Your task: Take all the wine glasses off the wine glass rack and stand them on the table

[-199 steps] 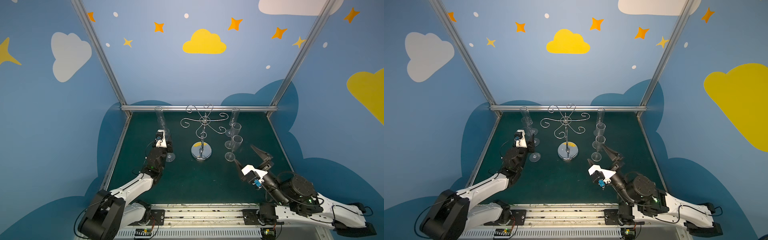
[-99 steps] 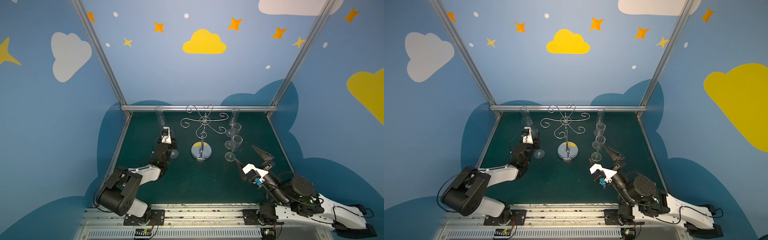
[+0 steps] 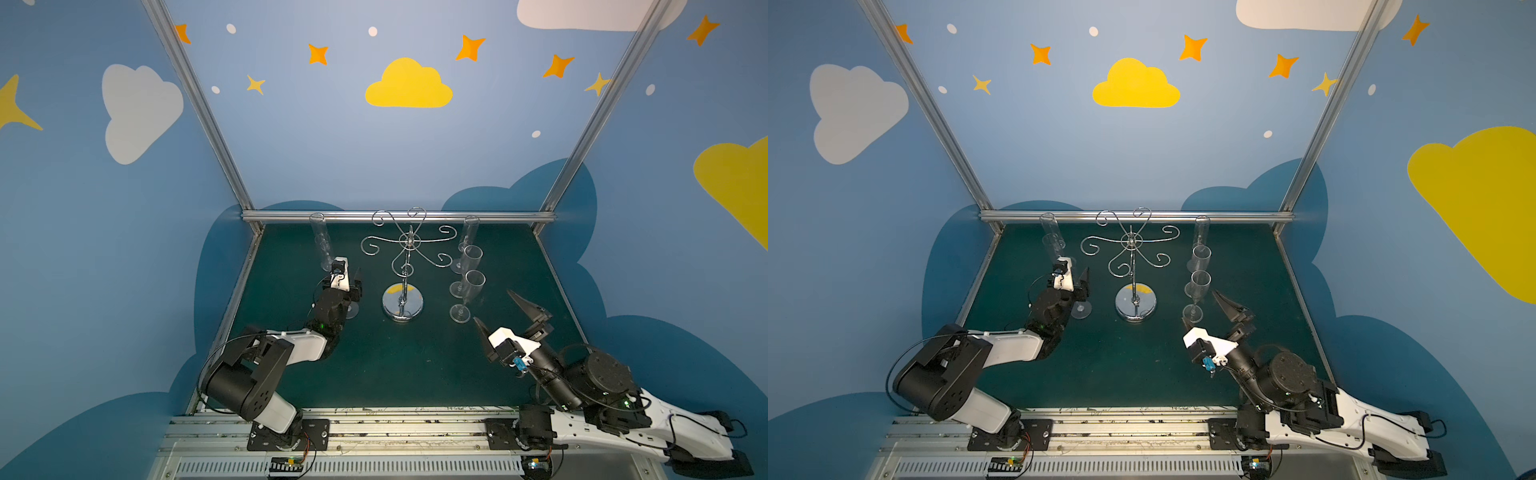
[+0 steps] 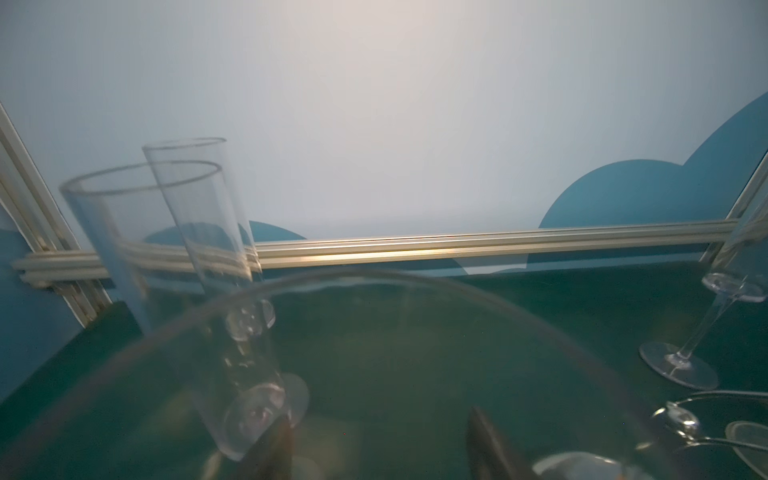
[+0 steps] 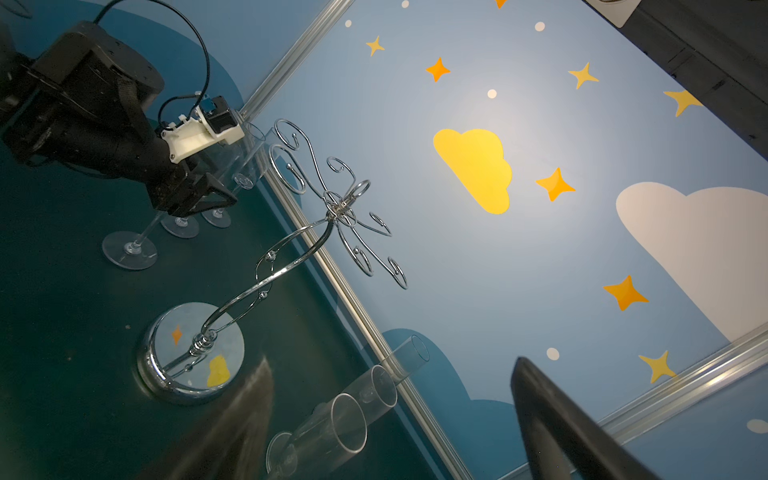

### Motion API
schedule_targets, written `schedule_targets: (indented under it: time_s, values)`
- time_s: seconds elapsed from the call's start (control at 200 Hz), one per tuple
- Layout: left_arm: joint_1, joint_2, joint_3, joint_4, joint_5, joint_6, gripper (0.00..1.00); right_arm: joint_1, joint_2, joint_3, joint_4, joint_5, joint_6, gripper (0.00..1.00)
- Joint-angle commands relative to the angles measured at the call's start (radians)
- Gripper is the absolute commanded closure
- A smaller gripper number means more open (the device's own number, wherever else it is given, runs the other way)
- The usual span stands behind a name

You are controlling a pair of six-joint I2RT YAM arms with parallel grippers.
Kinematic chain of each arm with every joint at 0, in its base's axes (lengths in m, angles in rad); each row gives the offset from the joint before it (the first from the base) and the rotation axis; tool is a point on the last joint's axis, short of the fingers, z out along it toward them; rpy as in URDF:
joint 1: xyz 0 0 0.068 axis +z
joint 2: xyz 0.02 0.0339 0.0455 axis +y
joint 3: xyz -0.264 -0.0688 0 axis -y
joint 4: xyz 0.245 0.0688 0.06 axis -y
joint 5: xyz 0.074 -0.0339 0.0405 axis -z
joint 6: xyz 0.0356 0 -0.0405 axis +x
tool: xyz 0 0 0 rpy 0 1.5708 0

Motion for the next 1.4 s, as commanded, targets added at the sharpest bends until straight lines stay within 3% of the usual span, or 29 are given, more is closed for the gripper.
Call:
schedule_targets:
  time_s: [0.0, 0.34, 0.716, 0.916, 1.041, 1.156, 1.271, 1.397]
  values:
    - [-0.015, -0.016, -0.005, -0.023, -0.033, 0.014, 0.23, -0.004, -0.018, -0.008, 0.002, 0.015, 0.013, 0.11]
    - [-0.05, -0.135, -0.03, -0.13, -0.101, 0.023, 0.13, -0.004, -0.034, -0.016, 0.006, -0.008, 0.016, 0.11]
    - [-0.05, -0.52, -0.098, -0.479, -0.139, -0.014, 0.01, -0.006, -0.076, -0.013, 0.024, -0.082, 0.036, 0.11]
    - [-0.049, -0.836, -0.05, -0.791, -0.036, 0.034, 0.01, -0.009, -0.019, 0.015, 0.058, -0.158, 0.057, 0.11]
    - [-0.037, -0.95, 0.036, -0.924, 0.155, 0.119, 0.01, -0.021, 0.075, 0.044, 0.121, -0.183, 0.037, 0.11]
    - [-0.034, -0.947, 0.166, -1.021, 0.189, 0.187, 0.01, -0.089, 0.192, 0.092, 0.171, -0.226, 0.063, 0.11]
    - [-0.018, -0.887, 0.269, -1.028, 0.19, 0.269, 0.01, -0.232, 0.322, 0.205, 0.123, -0.327, 0.143, 0.11]
    - [0.042, -0.814, 0.362, -1.045, 0.174, 0.347, 0.01, -0.395, 0.424, 0.305, 0.176, -0.338, 0.14, 0.11]
